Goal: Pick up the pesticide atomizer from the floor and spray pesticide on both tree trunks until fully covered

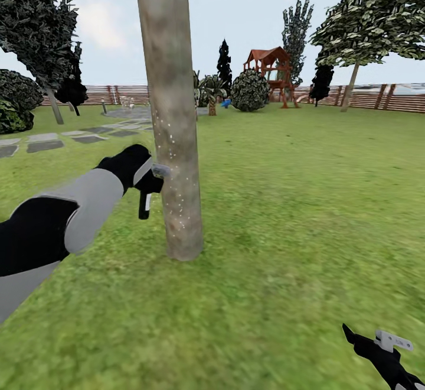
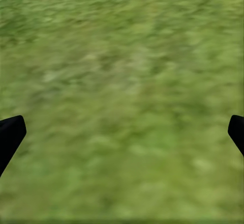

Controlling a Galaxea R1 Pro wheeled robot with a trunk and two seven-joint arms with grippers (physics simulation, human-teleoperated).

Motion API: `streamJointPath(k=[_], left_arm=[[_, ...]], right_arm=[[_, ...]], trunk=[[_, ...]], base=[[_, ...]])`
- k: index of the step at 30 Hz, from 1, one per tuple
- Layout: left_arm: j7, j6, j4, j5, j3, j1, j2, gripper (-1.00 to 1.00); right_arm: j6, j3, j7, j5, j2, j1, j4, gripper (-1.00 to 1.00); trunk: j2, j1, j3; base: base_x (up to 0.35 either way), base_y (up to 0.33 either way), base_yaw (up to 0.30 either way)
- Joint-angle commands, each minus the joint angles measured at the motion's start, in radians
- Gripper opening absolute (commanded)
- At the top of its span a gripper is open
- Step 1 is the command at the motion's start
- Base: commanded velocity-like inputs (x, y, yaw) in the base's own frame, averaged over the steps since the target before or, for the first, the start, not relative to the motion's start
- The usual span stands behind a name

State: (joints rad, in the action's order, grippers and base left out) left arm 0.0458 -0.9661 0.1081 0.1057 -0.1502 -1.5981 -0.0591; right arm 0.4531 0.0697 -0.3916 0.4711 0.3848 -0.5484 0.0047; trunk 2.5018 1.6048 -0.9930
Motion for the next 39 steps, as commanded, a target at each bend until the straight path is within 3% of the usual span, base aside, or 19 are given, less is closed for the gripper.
streamJointPath(k=[1, 8, 12, 15, 19, 23, 25, 28, 31, 35, 39], left_arm=[[0.005, -0.002, -0.005, 0.012, -0.002, 0.016, -0.001, -1.00], [0.005, 0.067, -0.009, 0.012, -0.002, 0.168, 0.003, -1.00], [0.005, 0.112, -0.010, 0.013, -0.002, 0.256, 0.020, -1.00], [0.005, 0.129, -0.009, 0.014, -0.002, 0.300, 0.030, -1.00], [0.006, 0.206, -0.010, 0.010, -0.001, 0.347, 0.034, -1.00], [0.024, 0.221, -0.010, 0.004, 0.001, 0.382, 0.018, -1.00], [0.028, 0.227, -0.010, -0.016, 0.003, 0.394, 0.013, -1.00], [0.028, 0.270, -0.010, -0.110, 0.004, 0.431, 0.012, -1.00], [0.027, 0.297, -0.010, -0.166, 0.004, 0.462, 0.012, -1.00], [0.026, 0.411, -0.010, -0.180, 0.005, 0.510, 0.012, -1.00], [0.025, 0.456, -0.010, -0.181, 0.003, 0.539, 0.012, -1.00]], right_arm=[[0.001, 0.007, -0.009, 0.003, 0.000, -0.001, 0.001, 1.00], [0.001, 0.007, -0.009, 0.003, 0.000, -0.001, 0.001, 1.00], [0.001, 0.007, -0.009, 0.003, 0.000, -0.001, 0.001, 1.00], [0.001, 0.007, -0.009, 0.003, 0.000, -0.001, 0.001, 1.00], [0.001, 0.007, -0.009, 0.003, 0.000, -0.001, 0.001, 1.00], [0.001, 0.007, -0.009, 0.003, 0.000, -0.001, 0.001, 1.00], [0.001, 0.007, -0.009, 0.003, 0.000, -0.001, 0.001, 1.00], [0.001, 0.007, -0.009, 0.003, 0.000, -0.001, 0.001, 1.00], [0.001, 0.007, -0.010, 0.003, 0.000, -0.001, 0.001, 1.00], [0.001, 0.007, -0.010, 0.003, 0.000, -0.001, 0.001, 1.00], [0.001, 0.007, -0.010, 0.003, 0.000, -0.001, 0.001, 1.00]], trunk=[[0.001, 0.000, -0.001], [0.001, 0.000, -0.001], [0.001, 0.000, -0.001], [0.001, 0.000, -0.001], [0.001, 0.000, -0.001], [0.001, 0.000, -0.001], [0.001, 0.000, -0.001], [0.001, 0.000, -0.001], [0.001, 0.000, -0.001], [0.001, 0.000, -0.001], [0.001, 0.000, -0.001]], base=[[0.000, 0.000, 0.000], [0.000, 0.000, 0.000], [0.000, 0.000, 0.000], [0.000, 0.000, 0.000], [0.000, 0.000, 0.041], [0.000, 0.000, 0.229], [0.000, 0.000, 0.265], [0.000, -0.031, 0.268], [0.000, -0.223, 0.120], [0.000, -0.295, 0.016], [0.000, -0.305, 0.159]])
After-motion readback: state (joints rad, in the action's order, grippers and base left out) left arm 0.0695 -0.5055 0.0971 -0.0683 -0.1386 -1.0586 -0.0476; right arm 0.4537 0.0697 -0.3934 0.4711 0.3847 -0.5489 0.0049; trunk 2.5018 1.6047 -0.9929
